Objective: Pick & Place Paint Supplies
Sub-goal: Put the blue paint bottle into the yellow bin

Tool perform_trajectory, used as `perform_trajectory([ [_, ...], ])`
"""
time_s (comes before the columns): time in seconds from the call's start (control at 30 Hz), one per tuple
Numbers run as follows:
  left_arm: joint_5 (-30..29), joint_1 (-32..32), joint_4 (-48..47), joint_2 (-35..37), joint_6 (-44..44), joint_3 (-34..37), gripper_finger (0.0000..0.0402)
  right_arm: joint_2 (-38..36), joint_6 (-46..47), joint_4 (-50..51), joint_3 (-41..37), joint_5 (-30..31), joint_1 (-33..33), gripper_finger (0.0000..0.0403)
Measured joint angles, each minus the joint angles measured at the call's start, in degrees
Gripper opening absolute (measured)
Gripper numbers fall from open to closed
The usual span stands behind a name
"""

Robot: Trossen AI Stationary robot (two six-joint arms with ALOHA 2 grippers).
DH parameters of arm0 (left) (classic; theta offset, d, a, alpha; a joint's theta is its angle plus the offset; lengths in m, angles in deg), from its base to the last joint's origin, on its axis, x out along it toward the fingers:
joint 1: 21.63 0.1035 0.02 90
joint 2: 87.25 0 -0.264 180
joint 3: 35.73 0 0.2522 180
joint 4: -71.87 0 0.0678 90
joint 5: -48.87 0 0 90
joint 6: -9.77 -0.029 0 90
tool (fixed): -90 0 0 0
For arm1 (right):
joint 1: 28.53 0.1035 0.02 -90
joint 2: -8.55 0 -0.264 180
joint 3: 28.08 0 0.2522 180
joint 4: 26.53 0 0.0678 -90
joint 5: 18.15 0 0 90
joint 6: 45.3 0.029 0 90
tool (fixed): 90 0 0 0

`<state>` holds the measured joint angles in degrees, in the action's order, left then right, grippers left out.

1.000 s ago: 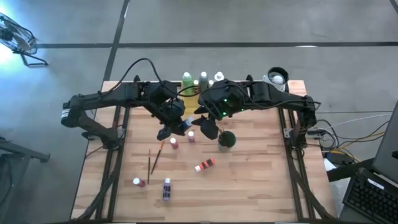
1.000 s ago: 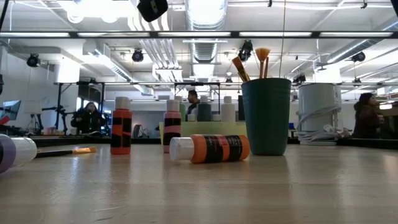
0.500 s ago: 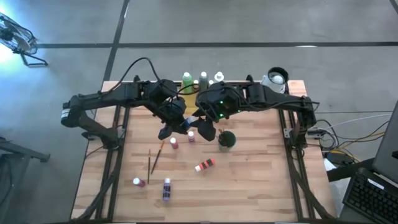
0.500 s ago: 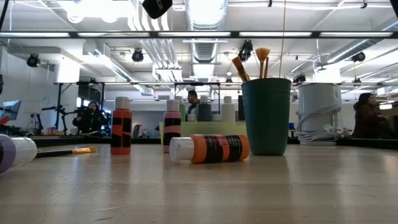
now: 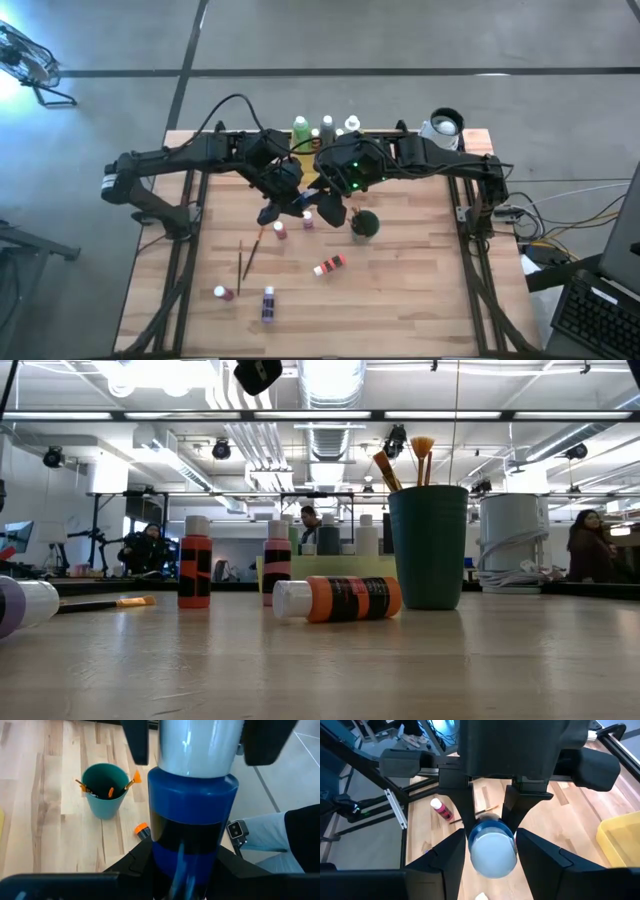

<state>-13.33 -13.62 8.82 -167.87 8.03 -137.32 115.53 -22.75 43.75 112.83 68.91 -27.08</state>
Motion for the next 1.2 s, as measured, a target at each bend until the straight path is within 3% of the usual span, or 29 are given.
perform_trajectory([
  [0.4, 0.1, -0.02, 0.02, 0.0, 0.0, 0.0, 0.0119, 0.0, -0.01, 0.17, -0.13, -0.34, 0.0, 0.0135],
  [0.83, 0.66, -0.02, -0.16, 0.0, 0.01, 0.0, 0.012, 0.0, -0.01, 0.13, -1.15, -1.63, 0.0, 0.0155],
  [1.2, 0.84, -0.02, -0.17, 0.02, 0.13, 0.0, 0.012, 0.0, -0.22, 0.04, -1.15, -1.42, 0.01, 0.0113],
])
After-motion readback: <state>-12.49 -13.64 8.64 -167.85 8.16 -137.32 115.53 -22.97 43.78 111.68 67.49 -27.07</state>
